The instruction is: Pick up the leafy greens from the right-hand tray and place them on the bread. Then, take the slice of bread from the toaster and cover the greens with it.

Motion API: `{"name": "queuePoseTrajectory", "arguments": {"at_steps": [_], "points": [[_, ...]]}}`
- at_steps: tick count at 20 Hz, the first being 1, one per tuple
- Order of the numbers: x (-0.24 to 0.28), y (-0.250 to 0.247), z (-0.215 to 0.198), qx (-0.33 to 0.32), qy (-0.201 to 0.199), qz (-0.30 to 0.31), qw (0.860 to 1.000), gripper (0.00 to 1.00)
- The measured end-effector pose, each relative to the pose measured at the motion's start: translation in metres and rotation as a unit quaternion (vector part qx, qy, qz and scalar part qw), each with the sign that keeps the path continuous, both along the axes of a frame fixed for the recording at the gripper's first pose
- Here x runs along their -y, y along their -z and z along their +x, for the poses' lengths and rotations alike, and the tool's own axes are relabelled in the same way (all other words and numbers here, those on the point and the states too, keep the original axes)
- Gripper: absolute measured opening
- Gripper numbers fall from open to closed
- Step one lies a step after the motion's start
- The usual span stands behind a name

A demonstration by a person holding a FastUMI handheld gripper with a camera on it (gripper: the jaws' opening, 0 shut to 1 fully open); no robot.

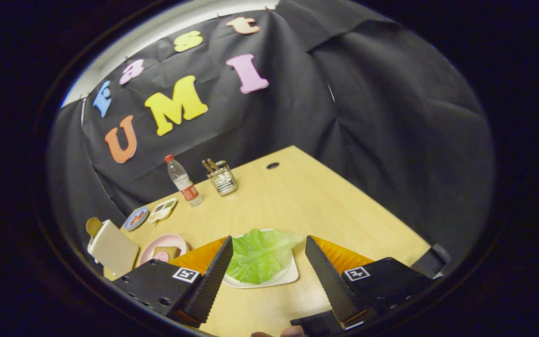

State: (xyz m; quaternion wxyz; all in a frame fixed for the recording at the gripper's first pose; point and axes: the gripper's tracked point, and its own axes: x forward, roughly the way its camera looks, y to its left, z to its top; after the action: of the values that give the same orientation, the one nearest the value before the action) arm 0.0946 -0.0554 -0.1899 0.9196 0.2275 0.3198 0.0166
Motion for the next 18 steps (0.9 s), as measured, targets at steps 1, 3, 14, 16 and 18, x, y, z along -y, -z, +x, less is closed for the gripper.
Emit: {"name": "queuePoseTrajectory", "arguments": {"at_steps": [1, 3, 14, 16, 18], "points": [[0.001, 0.008, 0.006, -0.016, 0.008, 0.017, 1.0, 0.96], [0.002, 0.02, 0.016, -0.038, 0.022, 0.043, 0.998, 0.96], [0.009, 0.059, 0.057, -0.088, 0.077, 0.143, 0.983, 0.76], [0.013, 0.066, 0.058, -0.099, 0.082, 0.137, 0.982, 0.45], [0.015, 0.065, 0.06, -0.095, 0.081, 0.14, 0.982, 0.18]]}}
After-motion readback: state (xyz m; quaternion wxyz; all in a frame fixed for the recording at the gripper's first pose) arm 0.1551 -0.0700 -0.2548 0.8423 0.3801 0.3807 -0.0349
